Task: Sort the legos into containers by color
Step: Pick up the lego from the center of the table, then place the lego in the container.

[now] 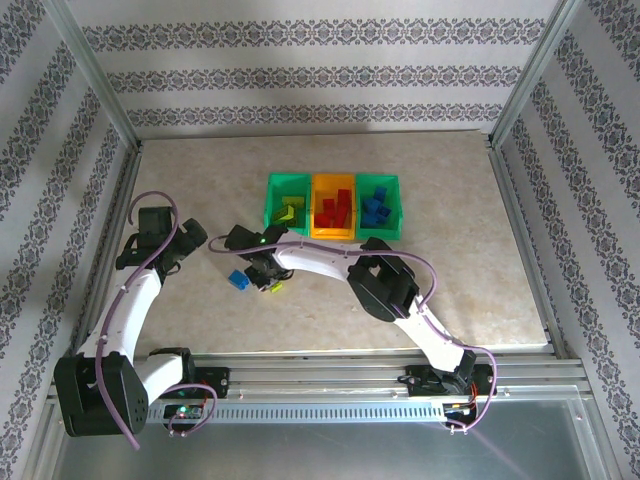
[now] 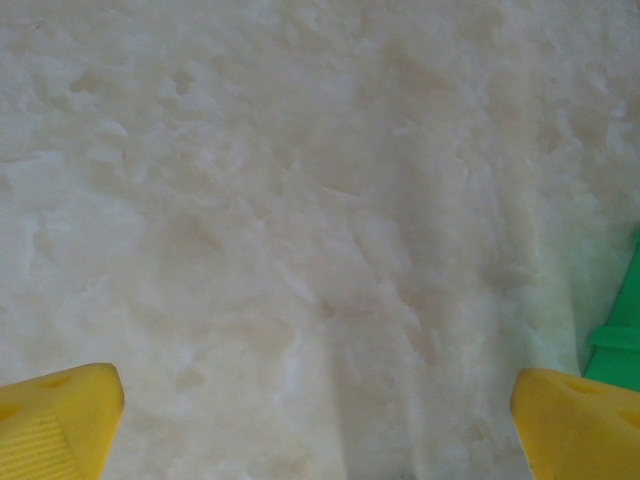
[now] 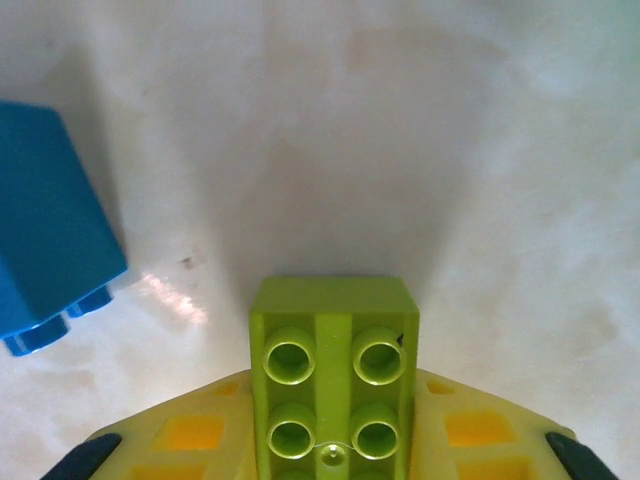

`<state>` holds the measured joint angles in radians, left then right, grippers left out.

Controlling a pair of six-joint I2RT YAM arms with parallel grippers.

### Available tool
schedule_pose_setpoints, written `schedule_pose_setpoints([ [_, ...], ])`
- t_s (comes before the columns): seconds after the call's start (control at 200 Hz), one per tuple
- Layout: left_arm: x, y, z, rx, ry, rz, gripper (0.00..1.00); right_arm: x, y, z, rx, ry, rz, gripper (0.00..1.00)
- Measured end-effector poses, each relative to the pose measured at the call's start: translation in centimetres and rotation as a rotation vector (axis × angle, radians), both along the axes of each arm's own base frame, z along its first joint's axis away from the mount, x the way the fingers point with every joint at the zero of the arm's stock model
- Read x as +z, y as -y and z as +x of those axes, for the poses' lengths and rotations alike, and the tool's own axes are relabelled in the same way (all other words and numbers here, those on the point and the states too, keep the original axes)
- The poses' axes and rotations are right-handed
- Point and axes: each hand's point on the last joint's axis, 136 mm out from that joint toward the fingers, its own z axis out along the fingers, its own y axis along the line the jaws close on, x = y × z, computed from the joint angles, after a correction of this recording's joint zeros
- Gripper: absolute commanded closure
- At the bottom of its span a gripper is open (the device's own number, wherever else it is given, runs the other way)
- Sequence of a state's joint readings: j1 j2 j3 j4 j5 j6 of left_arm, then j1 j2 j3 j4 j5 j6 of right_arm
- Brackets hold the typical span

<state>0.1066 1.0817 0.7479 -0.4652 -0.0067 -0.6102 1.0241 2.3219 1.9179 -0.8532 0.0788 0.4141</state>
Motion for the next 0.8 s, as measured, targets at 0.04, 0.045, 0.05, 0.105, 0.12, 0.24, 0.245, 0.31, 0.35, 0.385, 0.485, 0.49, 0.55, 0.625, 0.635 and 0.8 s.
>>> schedule_pose_setpoints([
  [0.04, 0.0, 0.0, 0.0, 0.000, 0.000, 0.000, 0.00, 0.6, 0.3, 0.7, -0.012, 0.012, 0.006, 0.75],
  [0.045, 0.0, 0.0, 0.0, 0.000, 0.000, 0.000, 0.00, 0.6, 0.4, 0.8, -0.014, 0.015, 0.007, 0.75],
  [0.05, 0.0, 0.0, 0.0, 0.000, 0.000, 0.000, 0.00, 0.7, 0.4, 0.9, -0.015, 0.015, 0.008, 0.75],
  [0.105, 0.0, 0.0, 0.0, 0.000, 0.000, 0.000, 0.00, 1.8, 1.0, 2.2, -0.033, 0.038, 0.020, 0.74],
  [0.12, 0.0, 0.0, 0.0, 0.000, 0.000, 0.000, 0.00, 2.0, 1.2, 2.5, -0.038, 0.045, 0.023, 0.74],
  [0.24, 0.0, 0.1, 0.0, -0.002, 0.000, -0.003, 0.00, 4.9, 1.9, 6.1, -0.082, 0.121, 0.063, 0.73],
  [0.245, 0.0, 0.1, 0.0, -0.002, 0.000, -0.003, 0.00, 5.0, 1.9, 6.2, -0.083, 0.123, 0.065, 0.73],
  [0.31, 0.0, 0.1, 0.0, -0.003, 0.000, -0.004, 0.00, 6.5, 2.2, 8.2, -0.102, 0.172, 0.087, 0.73],
  [0.35, 0.0, 0.1, 0.0, -0.004, 0.001, -0.005, 0.00, 7.4, 2.4, 9.3, -0.113, 0.200, 0.097, 0.73],
  [0.385, 0.0, 0.1, 0.0, -0.005, 0.001, -0.006, 0.00, 8.3, 2.5, 10.2, -0.120, 0.225, 0.108, 0.73],
  [0.485, 0.0, 0.3, 0.0, -0.010, 0.002, -0.012, 0.00, 11.1, 2.7, 12.8, -0.146, 0.297, 0.148, 0.73],
  [0.49, 0.0, 0.3, 0.0, -0.010, 0.001, -0.012, 0.00, 11.2, 2.7, 12.9, -0.147, 0.300, 0.150, 0.73],
  [0.55, 0.0, 0.4, 0.1, -0.015, 0.002, -0.018, 0.00, 12.9, 2.7, 14.4, -0.160, 0.343, 0.179, 0.73],
  [0.625, 0.0, 0.5, 0.1, -0.019, 0.003, -0.024, 0.00, 14.3, 2.6, 16.2, -0.180, 0.388, 0.212, 0.73],
  [0.635, 0.0, 0.5, 0.1, -0.019, 0.003, -0.024, 0.00, 14.4, 2.5, 16.4, -0.182, 0.393, 0.215, 0.73],
  [0.8, 0.0, 0.6, 0.1, -0.021, 0.003, -0.026, 0.00, 13.8, 2.4, 19.2, -0.210, 0.425, 0.230, 0.73],
])
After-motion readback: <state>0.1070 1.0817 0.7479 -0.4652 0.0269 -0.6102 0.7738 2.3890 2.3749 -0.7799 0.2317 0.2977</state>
